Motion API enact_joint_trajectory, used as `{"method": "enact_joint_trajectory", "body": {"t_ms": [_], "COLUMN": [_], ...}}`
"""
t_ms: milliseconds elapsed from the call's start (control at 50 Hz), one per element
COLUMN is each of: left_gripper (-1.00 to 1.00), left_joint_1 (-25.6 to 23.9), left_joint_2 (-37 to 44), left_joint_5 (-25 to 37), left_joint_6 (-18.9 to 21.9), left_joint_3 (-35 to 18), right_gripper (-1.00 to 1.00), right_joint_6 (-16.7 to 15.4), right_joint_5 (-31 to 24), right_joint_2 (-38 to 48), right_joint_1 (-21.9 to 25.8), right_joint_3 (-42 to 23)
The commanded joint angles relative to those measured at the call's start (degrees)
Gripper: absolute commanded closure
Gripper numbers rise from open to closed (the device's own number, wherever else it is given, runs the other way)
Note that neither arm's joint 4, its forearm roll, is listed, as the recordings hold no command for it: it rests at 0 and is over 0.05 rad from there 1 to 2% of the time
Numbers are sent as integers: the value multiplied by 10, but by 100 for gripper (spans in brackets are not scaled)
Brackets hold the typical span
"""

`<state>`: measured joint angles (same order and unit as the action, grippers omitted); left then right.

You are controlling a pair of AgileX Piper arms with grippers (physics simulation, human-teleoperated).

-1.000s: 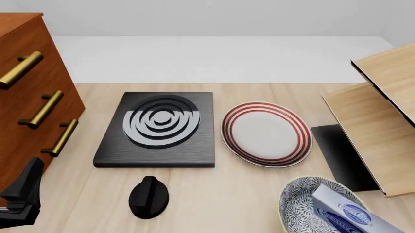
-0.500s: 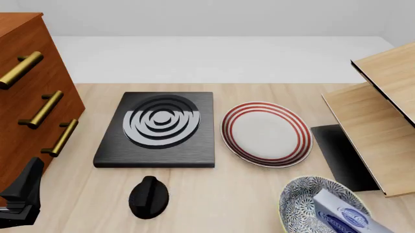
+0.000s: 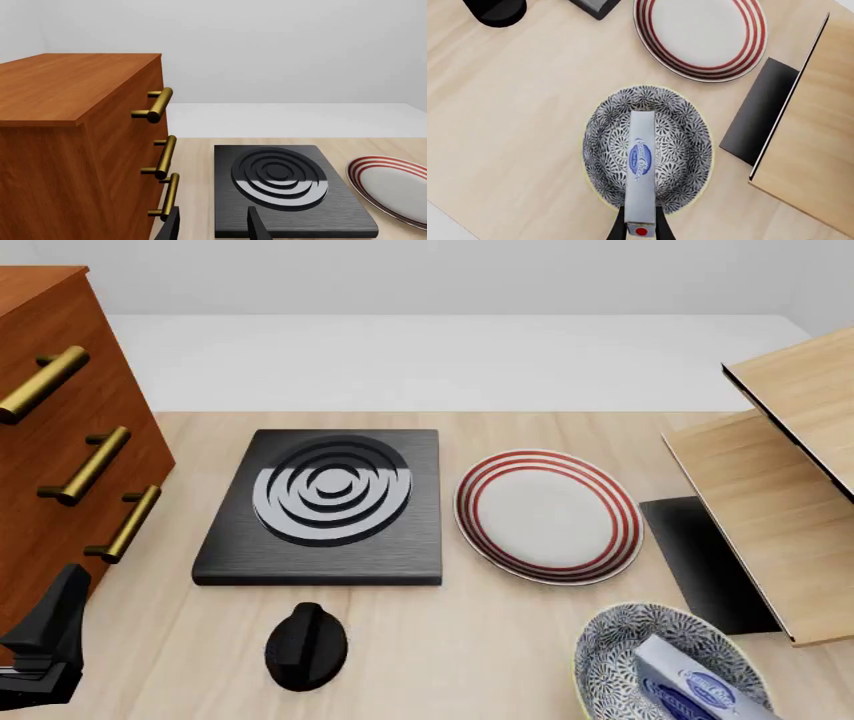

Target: Pick up the cream cheese and put it in the bowl.

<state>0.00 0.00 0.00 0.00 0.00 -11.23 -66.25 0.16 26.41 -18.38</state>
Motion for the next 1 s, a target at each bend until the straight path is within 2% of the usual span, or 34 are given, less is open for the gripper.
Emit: {"method": "enact_joint_trajectory", "body": {"t_ms": [20,640,660,1000], "left_gripper": [-100,-100,-100,-100], "left_joint_1": [0,0,0,0], "left_joint_2": [0,0,0,0], "left_joint_5": [0,0,0,0], "left_joint_6": [0,0,0,0], "left_joint_3": [0,0,0,0], "right_gripper": [100,100,-100,-100], "right_joint_6": [19,20,19,18], "right_joint_5": [20,21,21,17], "right_joint_2": [0,-1,-1,-1], "right_joint_1": [0,-4,-5,-3], "right_joint_3": [20,31,31,27]}}
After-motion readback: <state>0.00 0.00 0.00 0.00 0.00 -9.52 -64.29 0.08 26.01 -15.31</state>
